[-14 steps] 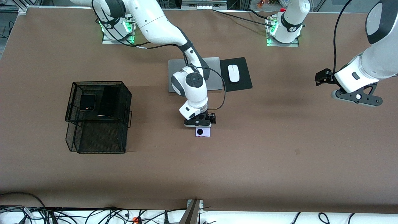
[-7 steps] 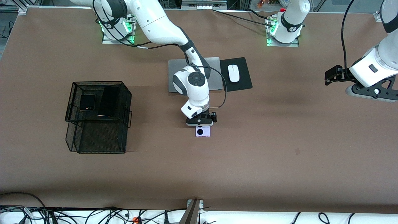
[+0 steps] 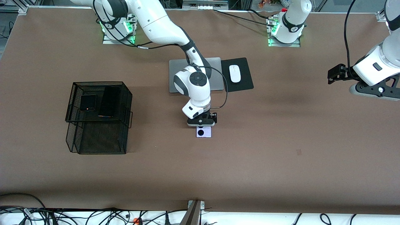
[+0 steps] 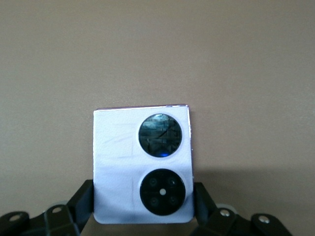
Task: Place phones with both arms
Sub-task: 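Grasp the white phone with the right gripper while the left gripper withdraws, then carry the white phone with the right gripper over the mesh basket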
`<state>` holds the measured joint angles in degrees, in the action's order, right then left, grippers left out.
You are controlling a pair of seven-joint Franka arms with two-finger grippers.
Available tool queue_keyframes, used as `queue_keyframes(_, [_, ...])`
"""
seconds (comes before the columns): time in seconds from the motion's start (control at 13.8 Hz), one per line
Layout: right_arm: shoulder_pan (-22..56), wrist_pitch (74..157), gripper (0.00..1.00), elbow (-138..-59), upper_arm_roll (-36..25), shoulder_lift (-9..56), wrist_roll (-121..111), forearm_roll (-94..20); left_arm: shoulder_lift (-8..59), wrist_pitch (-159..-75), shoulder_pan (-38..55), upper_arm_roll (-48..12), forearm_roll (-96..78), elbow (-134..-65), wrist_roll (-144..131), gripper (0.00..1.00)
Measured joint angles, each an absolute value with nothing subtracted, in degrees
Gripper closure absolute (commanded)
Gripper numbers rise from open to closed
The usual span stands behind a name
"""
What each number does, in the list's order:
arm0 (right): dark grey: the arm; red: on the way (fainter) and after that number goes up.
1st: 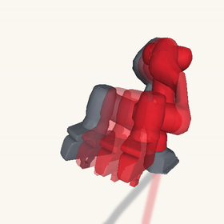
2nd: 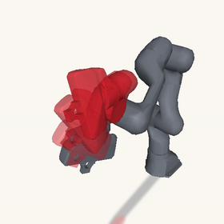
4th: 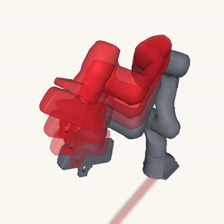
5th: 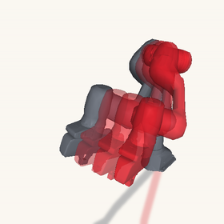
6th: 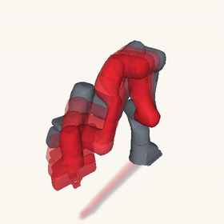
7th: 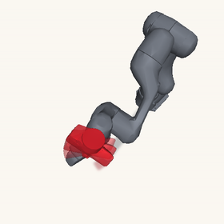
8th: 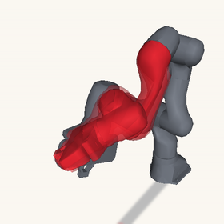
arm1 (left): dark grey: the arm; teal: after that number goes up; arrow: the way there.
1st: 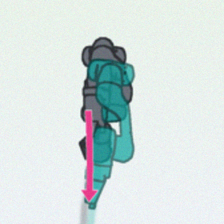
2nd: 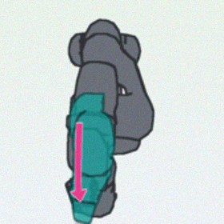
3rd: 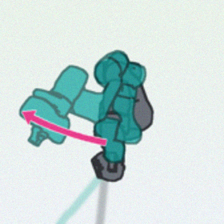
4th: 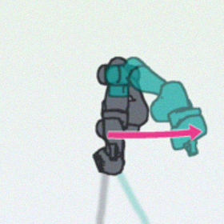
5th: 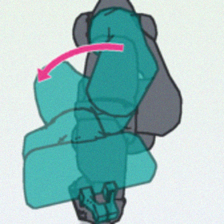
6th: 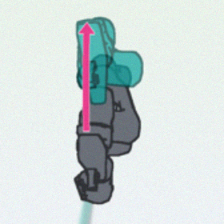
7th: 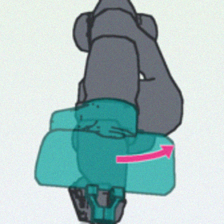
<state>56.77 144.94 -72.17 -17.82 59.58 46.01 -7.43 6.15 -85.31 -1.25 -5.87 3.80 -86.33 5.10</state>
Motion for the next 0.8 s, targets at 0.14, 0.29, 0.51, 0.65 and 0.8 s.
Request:
queue_keyframes(0.14, [56.9,144.2,0.84,-71.9,-18.2,59.6,46.0,-7.3,6.1,-85.3,-1.3,-5.6,3.7,-86.3,5.0,0.0])
queue_keyframes(0.29, [56.9,139.5,0.84,-70.4,-20.5,58.7,45.2,-7.3,6.1,-85.3,-1.3,-5.2,2.3,-85.8,4.9,0.0])
queue_keyframes(0.51, [54.4,127.5,0.84,-68.9,-24.2,51.3,37.3,-7.4,5.8,-85.3,-1.4,-5.0,1.0,-85.2,3.0,0.0])
queue_keyframes(0.65, [48.9,117.2,0.84,-69.0,-24.7,44.2,27.2,-7.9,5.8,-85.2,-1.4,-5.0,1.0,-85.2,2.5,0.0])
queue_keyframes(0.8, [41.5,108.6,0.84,-69.7,-24.9,38.5,16.1,-8.2,5.8,-85.0,-1.4,-5.0,1.0,-85.2,2.4,0.0])
